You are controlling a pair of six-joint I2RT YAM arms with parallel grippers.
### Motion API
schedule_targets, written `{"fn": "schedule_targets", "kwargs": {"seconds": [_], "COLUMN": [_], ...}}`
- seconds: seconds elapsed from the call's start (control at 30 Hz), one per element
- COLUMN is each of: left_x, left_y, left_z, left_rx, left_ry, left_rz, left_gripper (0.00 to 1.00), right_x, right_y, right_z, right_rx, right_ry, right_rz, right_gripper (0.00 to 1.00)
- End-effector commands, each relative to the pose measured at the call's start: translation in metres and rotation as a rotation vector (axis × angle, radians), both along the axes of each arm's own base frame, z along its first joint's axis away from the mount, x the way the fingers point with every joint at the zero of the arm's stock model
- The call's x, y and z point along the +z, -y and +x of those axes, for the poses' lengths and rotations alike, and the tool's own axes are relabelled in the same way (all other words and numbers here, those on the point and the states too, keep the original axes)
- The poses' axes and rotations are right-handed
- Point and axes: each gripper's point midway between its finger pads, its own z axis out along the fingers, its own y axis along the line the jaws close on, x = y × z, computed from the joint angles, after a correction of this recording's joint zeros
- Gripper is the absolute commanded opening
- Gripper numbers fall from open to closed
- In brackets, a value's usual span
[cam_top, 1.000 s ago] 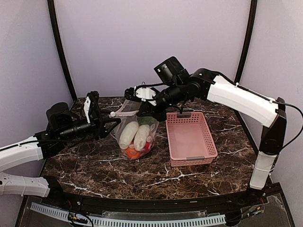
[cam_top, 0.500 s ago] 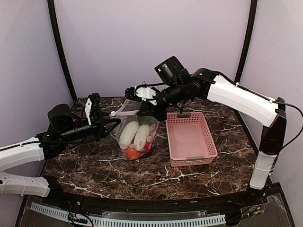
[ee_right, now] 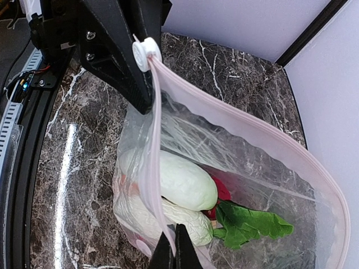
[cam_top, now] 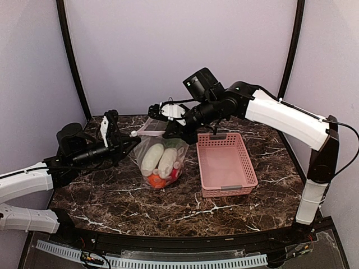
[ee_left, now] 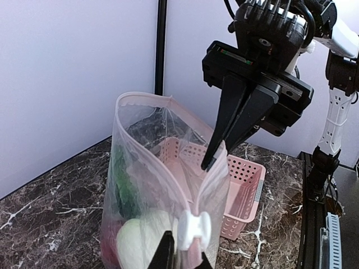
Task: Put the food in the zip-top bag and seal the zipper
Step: Pass from the right arm to the left
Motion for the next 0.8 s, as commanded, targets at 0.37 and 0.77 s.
{"fn": "schedule_targets", "kwargs": {"seconds": [0.37, 0.77], "left_x": [0.022, 0.038], "left_y": [0.01, 0.024], "left_z": [-0.008, -0.018], "left_rx": [-0.11, -0.215], "left_ry": [0.042, -0.004], "left_rz": [0.167, 0.242], "left_gripper": [0.01, 0.01], "right_x": [0.068, 0.098], "right_y": [0.034, 0.019], "right_z": [0.022, -0.015], "right_rx": [-0.041, 0.119], "right_ry": [0.127, -0.016], "right_rz": [0.076, 0.189], "right_gripper": [0.2, 0.49]}}
